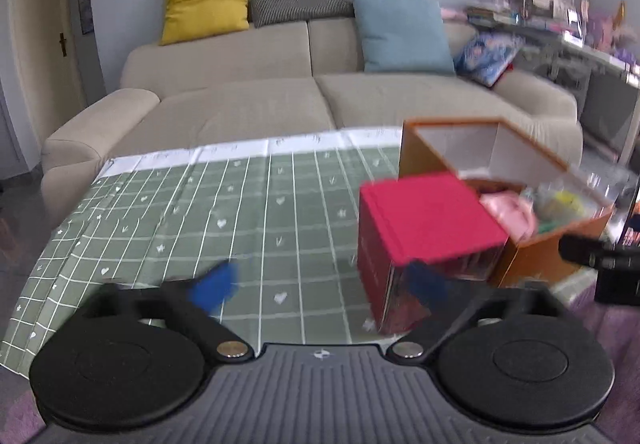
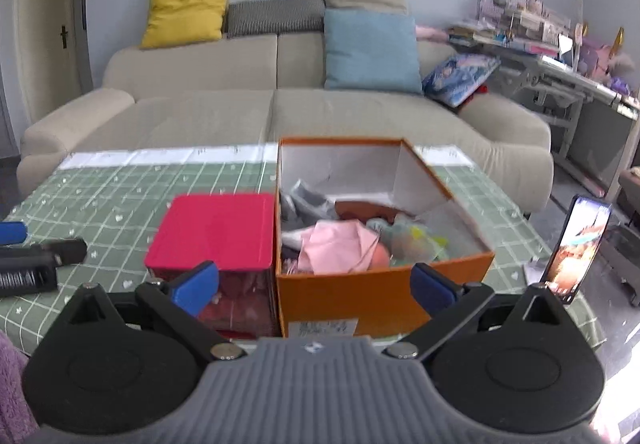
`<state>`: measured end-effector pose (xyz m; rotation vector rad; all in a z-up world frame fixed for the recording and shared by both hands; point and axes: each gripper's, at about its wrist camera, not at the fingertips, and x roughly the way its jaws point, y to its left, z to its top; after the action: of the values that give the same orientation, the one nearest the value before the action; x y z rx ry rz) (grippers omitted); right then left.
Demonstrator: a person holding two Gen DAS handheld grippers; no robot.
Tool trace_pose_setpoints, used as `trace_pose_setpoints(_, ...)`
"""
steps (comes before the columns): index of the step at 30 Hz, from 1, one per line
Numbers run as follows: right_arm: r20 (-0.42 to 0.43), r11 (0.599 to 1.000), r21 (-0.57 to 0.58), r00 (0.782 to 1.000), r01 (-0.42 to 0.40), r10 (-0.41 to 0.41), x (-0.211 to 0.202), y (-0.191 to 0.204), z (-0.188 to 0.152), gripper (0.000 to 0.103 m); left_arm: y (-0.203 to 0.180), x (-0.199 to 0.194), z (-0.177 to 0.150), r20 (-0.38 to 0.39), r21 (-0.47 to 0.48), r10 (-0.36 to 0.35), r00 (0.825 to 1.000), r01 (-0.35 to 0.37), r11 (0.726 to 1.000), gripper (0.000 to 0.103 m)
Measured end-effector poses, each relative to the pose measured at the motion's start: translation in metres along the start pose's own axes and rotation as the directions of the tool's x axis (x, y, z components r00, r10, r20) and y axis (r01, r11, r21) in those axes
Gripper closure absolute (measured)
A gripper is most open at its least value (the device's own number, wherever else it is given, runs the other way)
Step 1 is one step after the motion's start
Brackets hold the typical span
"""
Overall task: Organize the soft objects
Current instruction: 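Withdraw both tools from the shoebox back over the mat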
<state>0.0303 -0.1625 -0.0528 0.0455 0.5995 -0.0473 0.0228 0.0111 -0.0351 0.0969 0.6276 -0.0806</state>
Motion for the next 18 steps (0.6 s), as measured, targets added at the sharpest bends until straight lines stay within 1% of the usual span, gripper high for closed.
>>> trace_pose_setpoints(3,-0.036,1.0,-0.007,0.999,-0.013,0.013,0.01,0.006,-0.008,0.003,-0.001,0.005,-0.011,-0.021,0.004,-0.02,1.0,0.02,1.0,0.0)
trace_pose_setpoints(6,-0.083,1.0,-0.005,0.996,-0.028,0.028,0.016,0.008,-0.011,0.003,-0.002,0.008,-0.016,-0.047,0.008,-0.023,0.999,0.024,1.0,0.0)
trace_pose_setpoints(9,-0.09,0.999,-0.011,0.995,-0.034,0.032,0.018,0.01,-0.01,0.003,-0.004,0.011,-0.018,-0.057,0.024,-0.013,0.998,0.015,1.0,0.0)
trace_pose_setpoints(16,-0.095,0.999,0.013,0.994,-0.043,0.044,0.018,0.01,-0.011,0.003,-0.005,0.013,-0.019,-0.068,0.03,-0.017,0.998,0.019,0.999,0.0)
trace_pose_setpoints(18,-0.094,0.999,-0.007,0.995,-0.042,0.041,0.018,0.012,-0.011,0.003,-0.005,0.012,-0.019,-0.068,0.03,-0.022,0.997,0.024,0.999,0.0)
